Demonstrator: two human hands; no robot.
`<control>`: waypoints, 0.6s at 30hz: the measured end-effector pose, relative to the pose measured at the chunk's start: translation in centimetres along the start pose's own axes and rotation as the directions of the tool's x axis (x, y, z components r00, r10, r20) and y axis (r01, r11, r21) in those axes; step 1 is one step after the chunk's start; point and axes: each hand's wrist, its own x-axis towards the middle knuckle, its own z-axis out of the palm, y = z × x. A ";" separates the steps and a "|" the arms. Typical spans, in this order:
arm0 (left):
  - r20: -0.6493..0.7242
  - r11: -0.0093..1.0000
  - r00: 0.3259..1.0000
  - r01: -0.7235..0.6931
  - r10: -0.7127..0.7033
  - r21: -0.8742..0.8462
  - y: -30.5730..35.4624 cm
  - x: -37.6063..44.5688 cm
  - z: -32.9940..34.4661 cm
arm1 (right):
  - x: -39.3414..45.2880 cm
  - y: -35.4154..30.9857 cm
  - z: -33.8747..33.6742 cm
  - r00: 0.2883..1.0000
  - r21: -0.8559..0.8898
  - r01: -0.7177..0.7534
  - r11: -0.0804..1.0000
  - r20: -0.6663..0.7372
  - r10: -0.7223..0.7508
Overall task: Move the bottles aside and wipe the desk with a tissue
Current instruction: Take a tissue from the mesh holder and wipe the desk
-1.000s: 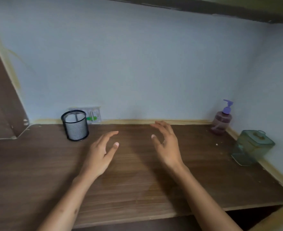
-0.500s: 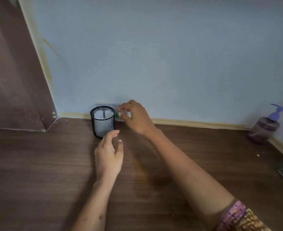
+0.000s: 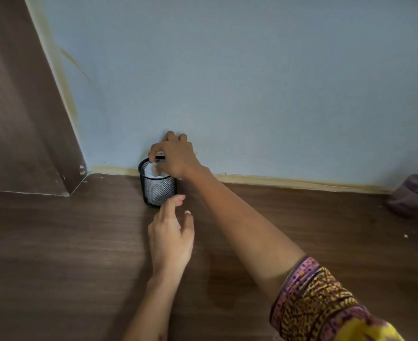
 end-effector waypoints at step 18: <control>-0.013 1.000 1.000 -0.016 0.016 -0.024 0.2 -0.1 0.2 | -2.6 1.9 -6.5 0.948 0.501 0.054 0.864 -0.298 0.114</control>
